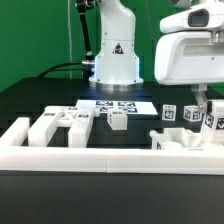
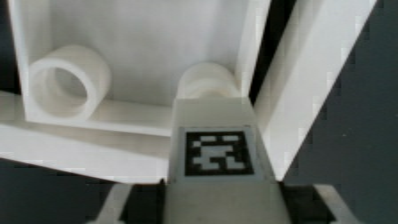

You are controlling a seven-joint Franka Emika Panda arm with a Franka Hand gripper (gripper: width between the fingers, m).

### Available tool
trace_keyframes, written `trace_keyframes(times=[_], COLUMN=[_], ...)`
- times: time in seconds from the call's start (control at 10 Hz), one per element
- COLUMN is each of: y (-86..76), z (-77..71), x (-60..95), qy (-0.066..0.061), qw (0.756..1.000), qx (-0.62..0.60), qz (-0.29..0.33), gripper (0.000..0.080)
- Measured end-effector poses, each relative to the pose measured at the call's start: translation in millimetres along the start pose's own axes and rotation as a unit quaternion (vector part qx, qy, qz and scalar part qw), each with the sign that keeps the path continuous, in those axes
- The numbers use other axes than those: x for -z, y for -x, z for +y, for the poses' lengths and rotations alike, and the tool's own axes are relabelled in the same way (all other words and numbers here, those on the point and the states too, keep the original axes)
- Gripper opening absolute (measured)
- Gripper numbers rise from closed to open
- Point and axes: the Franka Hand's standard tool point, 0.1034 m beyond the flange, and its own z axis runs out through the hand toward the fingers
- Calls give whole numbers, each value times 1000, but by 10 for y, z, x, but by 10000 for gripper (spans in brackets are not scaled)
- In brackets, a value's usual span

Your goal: Assemble chair

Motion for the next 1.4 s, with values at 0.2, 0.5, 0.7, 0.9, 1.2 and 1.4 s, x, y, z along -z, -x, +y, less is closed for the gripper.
trace_keyframes(times=[0.2,0.5,0.7,0.9,1.2,1.4], y=[7,6,7,7,7,7], z=[3,3,3,3,3,3], x=[-16,-16,-17,-17,-17,-18], qy=[2,2,2,2,2,2], qw=[1000,1000,1000,1000,1000,1000], qx=[0,-1,-1,-1,-1,-1], qz=[14,14,14,14,14,14], gripper=[296,296,393,626,648,649])
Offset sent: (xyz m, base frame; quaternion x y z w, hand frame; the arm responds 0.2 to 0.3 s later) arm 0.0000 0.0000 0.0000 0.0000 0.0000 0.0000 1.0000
